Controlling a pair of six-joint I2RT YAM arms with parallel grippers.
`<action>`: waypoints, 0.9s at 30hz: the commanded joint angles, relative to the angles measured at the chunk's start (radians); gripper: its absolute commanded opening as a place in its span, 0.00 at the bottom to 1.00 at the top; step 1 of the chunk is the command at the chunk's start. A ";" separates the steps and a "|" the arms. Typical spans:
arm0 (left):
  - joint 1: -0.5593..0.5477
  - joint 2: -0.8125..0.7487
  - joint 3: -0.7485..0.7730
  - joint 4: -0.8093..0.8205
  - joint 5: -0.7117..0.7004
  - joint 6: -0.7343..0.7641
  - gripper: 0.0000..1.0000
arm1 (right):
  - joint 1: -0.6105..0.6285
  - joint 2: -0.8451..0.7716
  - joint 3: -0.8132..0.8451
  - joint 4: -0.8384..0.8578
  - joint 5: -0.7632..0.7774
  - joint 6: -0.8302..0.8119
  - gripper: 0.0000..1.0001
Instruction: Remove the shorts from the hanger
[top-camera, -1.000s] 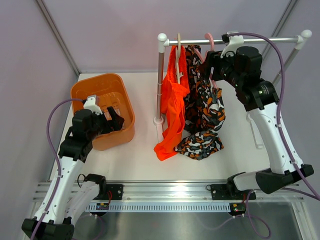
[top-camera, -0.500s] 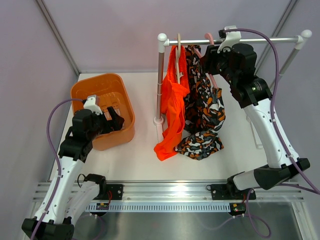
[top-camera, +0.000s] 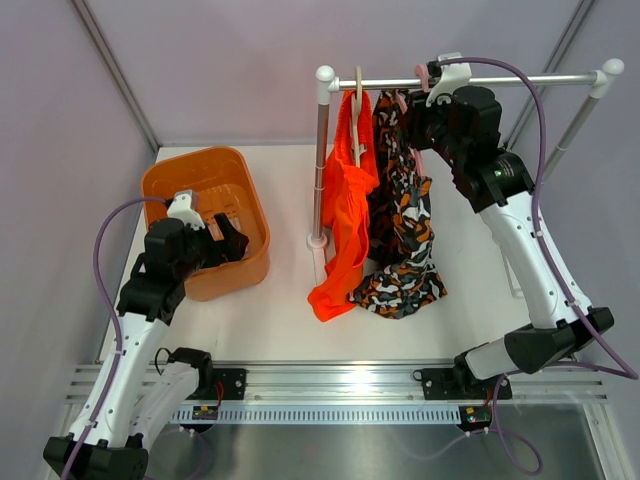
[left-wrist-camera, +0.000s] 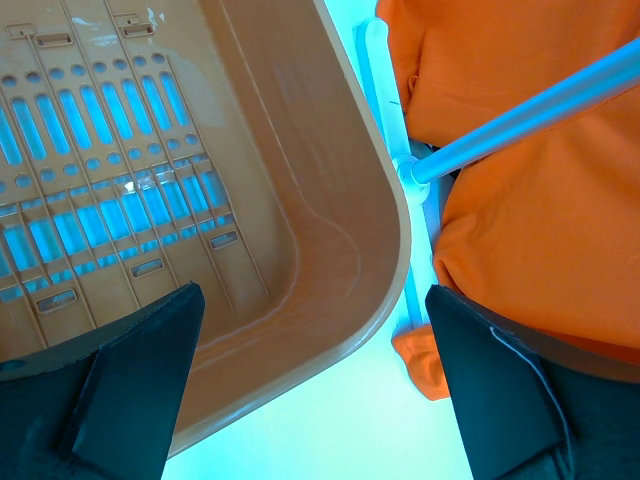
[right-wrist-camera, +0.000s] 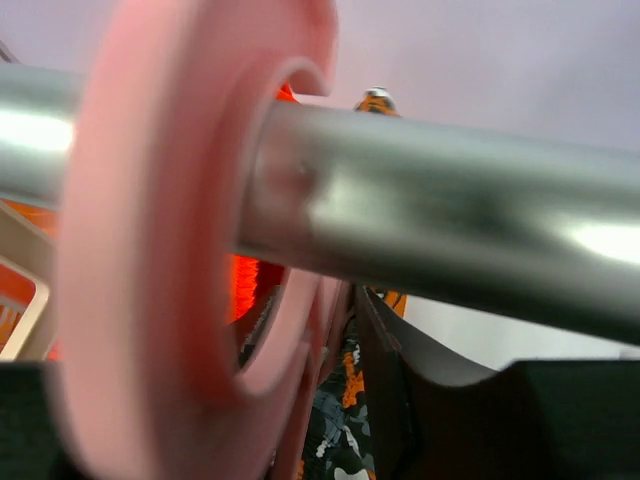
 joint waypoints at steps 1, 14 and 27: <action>0.004 0.003 0.003 0.039 0.031 0.014 0.99 | 0.015 0.012 0.040 0.002 0.035 -0.014 0.38; 0.004 0.002 0.010 0.061 0.066 0.022 0.99 | 0.025 -0.036 0.081 -0.061 0.069 -0.035 0.00; -0.013 0.014 0.113 0.104 0.158 0.027 0.99 | 0.025 -0.178 0.067 -0.132 0.101 -0.027 0.00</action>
